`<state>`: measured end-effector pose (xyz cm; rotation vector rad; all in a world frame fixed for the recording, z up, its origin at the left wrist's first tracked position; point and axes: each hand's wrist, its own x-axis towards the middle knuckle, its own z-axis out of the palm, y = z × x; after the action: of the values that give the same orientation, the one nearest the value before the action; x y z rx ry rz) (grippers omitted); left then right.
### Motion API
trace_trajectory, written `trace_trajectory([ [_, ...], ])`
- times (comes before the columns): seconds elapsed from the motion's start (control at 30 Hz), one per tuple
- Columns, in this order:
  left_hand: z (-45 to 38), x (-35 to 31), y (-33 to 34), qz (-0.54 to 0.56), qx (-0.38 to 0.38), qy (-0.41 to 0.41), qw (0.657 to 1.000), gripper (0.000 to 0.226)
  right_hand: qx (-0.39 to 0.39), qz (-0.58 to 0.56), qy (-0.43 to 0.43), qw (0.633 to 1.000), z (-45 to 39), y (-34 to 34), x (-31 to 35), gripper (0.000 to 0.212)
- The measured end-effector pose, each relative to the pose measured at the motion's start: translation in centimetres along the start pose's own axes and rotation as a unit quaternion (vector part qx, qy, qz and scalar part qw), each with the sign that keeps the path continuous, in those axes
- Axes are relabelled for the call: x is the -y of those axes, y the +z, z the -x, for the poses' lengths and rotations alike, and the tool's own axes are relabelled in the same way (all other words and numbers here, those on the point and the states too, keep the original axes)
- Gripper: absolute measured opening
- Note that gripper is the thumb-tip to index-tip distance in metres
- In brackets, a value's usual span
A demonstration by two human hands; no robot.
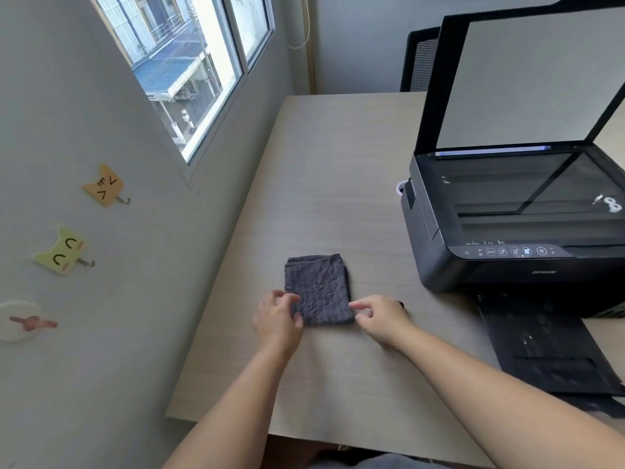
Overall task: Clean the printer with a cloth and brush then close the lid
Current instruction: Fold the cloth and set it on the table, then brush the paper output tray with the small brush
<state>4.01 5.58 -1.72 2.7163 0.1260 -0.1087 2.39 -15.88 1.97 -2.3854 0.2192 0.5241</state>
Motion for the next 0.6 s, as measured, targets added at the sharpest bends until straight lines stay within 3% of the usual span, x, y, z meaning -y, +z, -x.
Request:
trace_trajectory([
  [0.1,0.4,-2.9,1.1,-0.057,0.028,0.154,0.986,0.047,-0.104,-0.06,0.04,0.992,0.2,-1.4,-1.9,0.032],
  [0.23,0.7,-4.7,3.5,-0.102,0.135,0.193,0.966,0.066,-0.164,-0.086,0.118,0.976,0.7,-2.3,-5.2,0.026],
  [0.37,1.5,-3.3,5.4,-0.166,0.203,0.224,0.939,0.084,-0.146,-0.113,0.159,0.97,1.2,-2.3,-7.3,0.027],
  [0.6,1.7,-5.3,4.7,-0.129,0.197,0.212,0.949,0.07,-0.104,-0.146,0.192,0.965,1.0,-1.3,-7.1,0.057],
])
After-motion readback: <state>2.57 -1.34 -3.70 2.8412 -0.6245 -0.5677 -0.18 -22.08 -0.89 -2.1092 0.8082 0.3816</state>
